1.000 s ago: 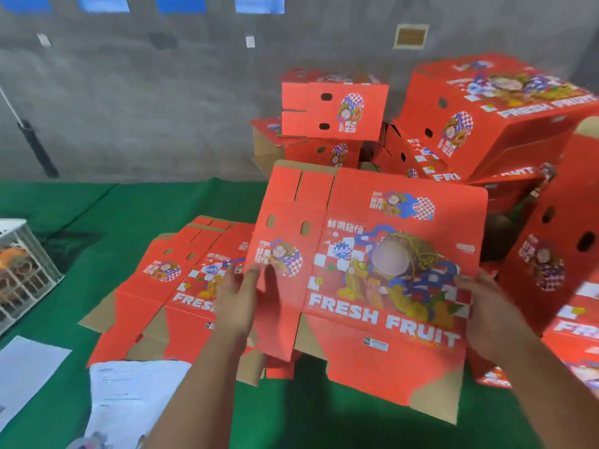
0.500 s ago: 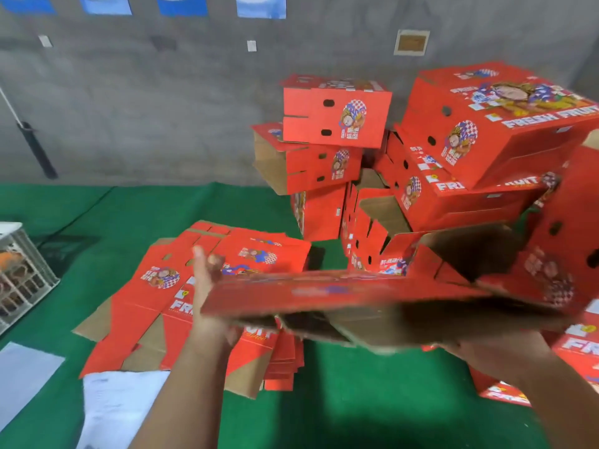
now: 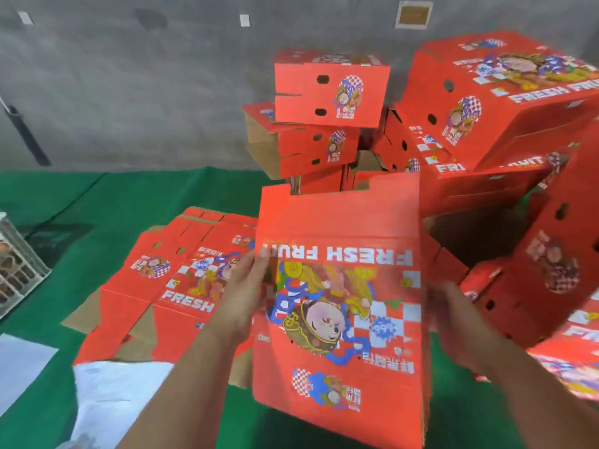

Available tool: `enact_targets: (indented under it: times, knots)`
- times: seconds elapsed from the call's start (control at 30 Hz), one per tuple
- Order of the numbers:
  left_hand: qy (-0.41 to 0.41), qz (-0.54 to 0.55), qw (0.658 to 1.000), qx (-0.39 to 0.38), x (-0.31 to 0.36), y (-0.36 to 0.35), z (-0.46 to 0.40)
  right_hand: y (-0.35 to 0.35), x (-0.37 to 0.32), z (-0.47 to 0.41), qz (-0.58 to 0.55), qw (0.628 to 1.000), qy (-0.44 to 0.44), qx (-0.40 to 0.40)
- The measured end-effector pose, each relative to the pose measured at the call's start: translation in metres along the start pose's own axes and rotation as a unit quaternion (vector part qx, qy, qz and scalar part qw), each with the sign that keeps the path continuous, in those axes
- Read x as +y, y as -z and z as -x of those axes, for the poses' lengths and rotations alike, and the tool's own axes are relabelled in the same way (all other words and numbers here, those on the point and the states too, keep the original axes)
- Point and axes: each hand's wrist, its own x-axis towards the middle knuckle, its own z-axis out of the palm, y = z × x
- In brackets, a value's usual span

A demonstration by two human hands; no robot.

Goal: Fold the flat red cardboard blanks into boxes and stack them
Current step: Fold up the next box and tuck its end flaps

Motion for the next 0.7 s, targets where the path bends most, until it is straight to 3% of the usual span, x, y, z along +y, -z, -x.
enact_targets:
  times: [0.1,0.2,0.3,0.37,0.47,0.57,0.7]
  knots:
    - [-0.046,0.053,0.997,0.008,-0.008,-0.026,0.011,-0.014,-0.013,0.004,-0.008,1.000,0.006,-0.005]
    - [-0.093,0.072,0.993,0.019,-0.007,-0.040,0.022,-0.008,-0.022,0.008,0.042,0.997,0.048,0.044]
    - [-0.140,0.079,0.986,0.048,-0.006,-0.047,0.034,0.008,-0.026,0.011,0.114,0.985,0.023,0.125]
    - [-0.145,0.073,0.985,0.058,-0.005,-0.050,0.042,0.012,-0.028,0.014,0.084,0.990,-0.005,0.110]
    - [-0.098,0.070,0.991,0.050,-0.008,-0.055,0.050,0.015,-0.030,0.020,-0.059,0.993,-0.039,0.098]
    - [-0.062,0.041,0.995,0.073,-0.006,-0.052,0.054,0.019,-0.026,0.029,-0.104,0.992,-0.041,0.063]
    - [-0.134,-0.006,0.990,0.042,0.002,-0.051,0.067,0.016,-0.012,0.051,-0.097,0.994,-0.028,0.048]
